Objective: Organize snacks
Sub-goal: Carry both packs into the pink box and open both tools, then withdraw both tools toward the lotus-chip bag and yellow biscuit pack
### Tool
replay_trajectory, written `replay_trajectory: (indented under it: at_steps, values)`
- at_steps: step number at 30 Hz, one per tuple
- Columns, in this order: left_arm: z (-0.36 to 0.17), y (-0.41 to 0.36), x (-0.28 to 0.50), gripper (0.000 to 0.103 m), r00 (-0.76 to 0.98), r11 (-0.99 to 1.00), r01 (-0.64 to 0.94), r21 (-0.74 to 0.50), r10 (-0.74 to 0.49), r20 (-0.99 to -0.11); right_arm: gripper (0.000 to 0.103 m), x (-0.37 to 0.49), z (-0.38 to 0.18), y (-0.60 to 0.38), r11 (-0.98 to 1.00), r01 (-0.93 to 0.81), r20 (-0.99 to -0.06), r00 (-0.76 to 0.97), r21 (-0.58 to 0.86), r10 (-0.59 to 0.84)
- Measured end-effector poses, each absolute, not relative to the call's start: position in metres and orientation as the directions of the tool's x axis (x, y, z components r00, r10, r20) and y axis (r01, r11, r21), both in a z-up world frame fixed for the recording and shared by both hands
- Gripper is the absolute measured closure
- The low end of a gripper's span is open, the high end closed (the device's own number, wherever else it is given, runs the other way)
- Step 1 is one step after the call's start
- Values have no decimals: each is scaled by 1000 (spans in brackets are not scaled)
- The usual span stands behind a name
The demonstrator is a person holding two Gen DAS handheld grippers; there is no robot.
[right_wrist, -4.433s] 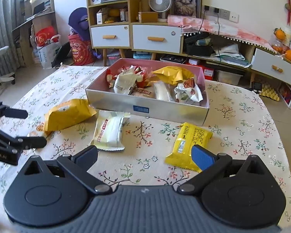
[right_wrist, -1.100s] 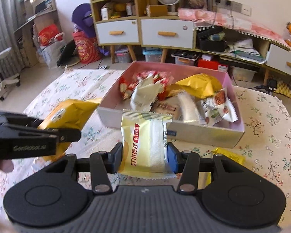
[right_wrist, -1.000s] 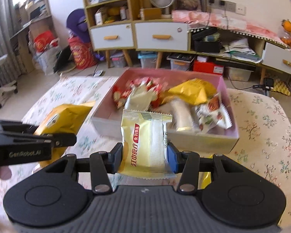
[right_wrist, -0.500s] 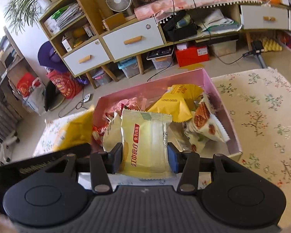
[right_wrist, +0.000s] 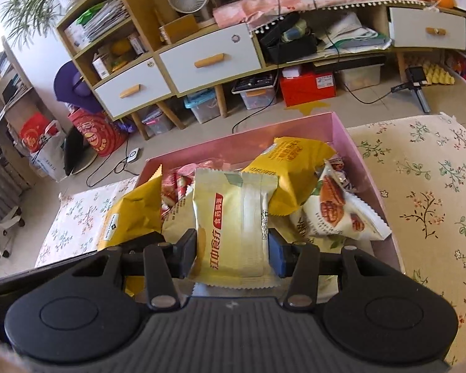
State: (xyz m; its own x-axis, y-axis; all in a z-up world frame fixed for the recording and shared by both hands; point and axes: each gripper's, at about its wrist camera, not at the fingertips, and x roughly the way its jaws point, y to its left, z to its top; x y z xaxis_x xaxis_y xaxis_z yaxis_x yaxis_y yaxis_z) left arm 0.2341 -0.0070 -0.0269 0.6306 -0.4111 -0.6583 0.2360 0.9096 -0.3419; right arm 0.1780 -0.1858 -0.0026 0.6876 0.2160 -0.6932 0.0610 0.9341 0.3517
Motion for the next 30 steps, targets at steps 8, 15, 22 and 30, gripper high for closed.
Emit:
replay_trajectory:
  at_steps: [8, 15, 22, 30]
  values:
    - [-27, -11, 231, 50, 654, 903, 291, -317, -430, -623, 51, 179, 0, -195, 931, 111, -689, 703, 348, 174]
    - [-20, -7, 222, 34, 678, 919, 287, -270, -394, -621, 39, 175, 2, -201, 922, 119, -686, 704, 368, 183]
    - [-9, -8, 198, 27, 677, 928, 312, -206, -369, -637, 31, 161, 11, -198, 937, 93, -687, 705, 336, 176]
    - [4, -10, 161, 18, 676, 925, 356, -133, -353, -647, 21, 136, 24, -202, 944, 100, -687, 711, 315, 154]
